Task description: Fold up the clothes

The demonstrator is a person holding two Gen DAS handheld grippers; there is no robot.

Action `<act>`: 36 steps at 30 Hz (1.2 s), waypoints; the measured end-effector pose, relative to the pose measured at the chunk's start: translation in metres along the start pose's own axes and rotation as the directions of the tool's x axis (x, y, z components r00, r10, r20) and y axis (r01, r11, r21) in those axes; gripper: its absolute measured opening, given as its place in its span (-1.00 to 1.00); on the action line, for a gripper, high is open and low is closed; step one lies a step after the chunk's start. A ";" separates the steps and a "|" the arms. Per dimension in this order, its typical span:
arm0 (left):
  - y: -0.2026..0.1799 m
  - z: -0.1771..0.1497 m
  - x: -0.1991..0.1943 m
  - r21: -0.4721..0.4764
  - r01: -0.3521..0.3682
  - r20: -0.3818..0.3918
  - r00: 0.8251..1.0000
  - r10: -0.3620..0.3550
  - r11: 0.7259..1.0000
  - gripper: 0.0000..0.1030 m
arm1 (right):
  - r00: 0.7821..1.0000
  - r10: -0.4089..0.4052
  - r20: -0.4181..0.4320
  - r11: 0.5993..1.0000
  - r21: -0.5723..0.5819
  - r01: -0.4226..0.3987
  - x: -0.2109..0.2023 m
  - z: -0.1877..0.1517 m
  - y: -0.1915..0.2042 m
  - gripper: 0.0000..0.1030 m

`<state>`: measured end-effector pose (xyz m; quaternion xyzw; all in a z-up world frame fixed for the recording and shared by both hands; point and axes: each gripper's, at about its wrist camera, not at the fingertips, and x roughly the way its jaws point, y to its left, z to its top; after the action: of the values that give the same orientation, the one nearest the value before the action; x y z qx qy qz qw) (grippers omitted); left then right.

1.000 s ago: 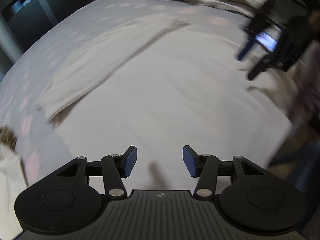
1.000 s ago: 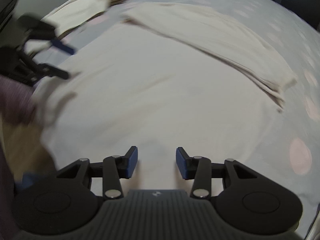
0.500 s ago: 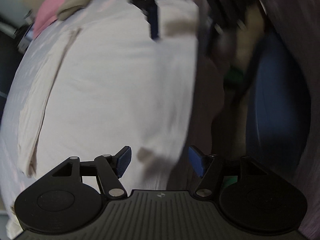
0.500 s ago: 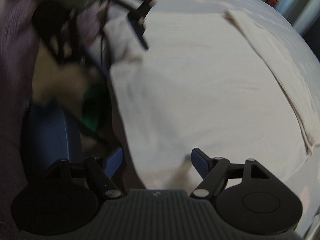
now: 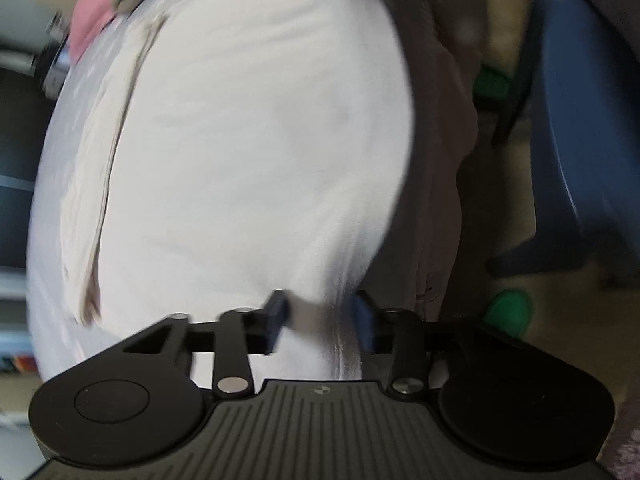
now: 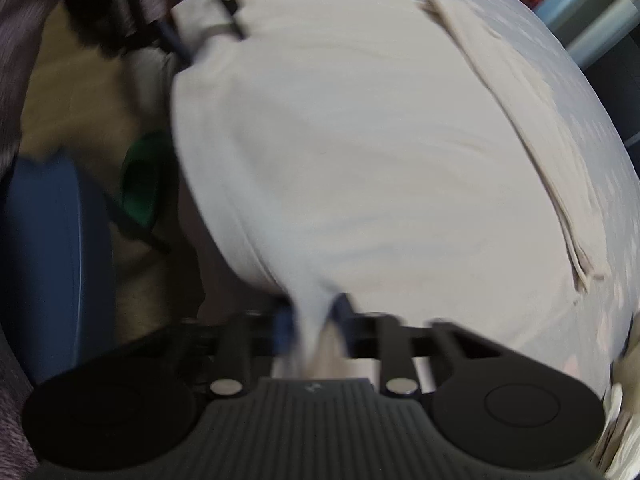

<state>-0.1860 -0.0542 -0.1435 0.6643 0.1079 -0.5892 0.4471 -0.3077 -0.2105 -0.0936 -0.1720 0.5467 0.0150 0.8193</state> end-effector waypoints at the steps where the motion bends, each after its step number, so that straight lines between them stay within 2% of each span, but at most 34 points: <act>1: 0.008 -0.001 -0.001 -0.033 0.010 -0.003 1.000 -0.010 0.999 -0.66 | 1.000 0.002 0.006 1.000 0.024 -0.002 -0.003 -0.001 -0.006 -0.67; 5: 0.040 -0.009 -0.007 -0.180 0.036 0.015 0.999 -0.034 0.983 -0.80 | 0.999 -0.035 0.024 0.997 0.077 0.033 -0.013 -0.003 -0.026 -0.77; 12: 0.086 -0.011 -0.012 -0.298 -0.027 0.040 0.998 0.041 0.954 -0.84 | 0.989 -0.130 0.066 0.982 0.147 0.119 -0.027 0.006 -0.061 -0.78; 19: 0.149 0.001 0.001 -0.429 -0.116 0.036 0.989 0.145 0.896 -0.84 | 0.970 -0.227 0.082 0.954 0.218 0.205 -0.024 0.020 -0.116 -0.78; 23: 0.176 0.007 0.022 -0.485 -0.122 0.006 0.990 0.143 0.866 -0.84 | 0.971 -0.233 0.053 0.937 0.281 0.209 -0.006 0.021 -0.144 -0.75; 24: 0.181 0.009 0.028 -0.495 -0.121 -0.002 0.990 0.138 0.860 -0.84 | 0.972 -0.232 0.044 0.933 0.293 0.209 -0.001 0.025 -0.142 -0.69; 27: 0.193 0.013 0.045 -0.520 -0.114 -0.023 0.993 0.120 0.846 -0.81 | 0.973 -0.228 0.020 0.920 0.330 0.209 0.015 0.031 -0.144 -0.37; 29: 0.194 0.011 0.049 -0.548 -0.111 -0.038 0.993 0.108 0.829 -0.77 | 0.975 -0.221 0.011 0.909 0.365 0.202 0.031 0.037 -0.154 -0.29; 31: 0.203 0.008 0.054 -0.588 -0.110 -0.049 0.994 0.101 0.801 -0.74 | 0.978 -0.208 0.006 0.890 0.417 0.186 0.036 0.034 -0.166 -0.09; 36: 0.221 -0.004 0.058 -0.669 -0.147 -0.089 0.989 0.117 0.729 -0.54 | 0.987 -0.162 0.003 0.804 0.580 0.130 0.047 0.029 -0.197 0.13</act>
<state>-0.0189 -0.2015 -0.0913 0.4758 0.2750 -0.4634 0.6952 -0.2213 -0.3944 -0.0736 0.0436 0.4889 -0.2102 0.8455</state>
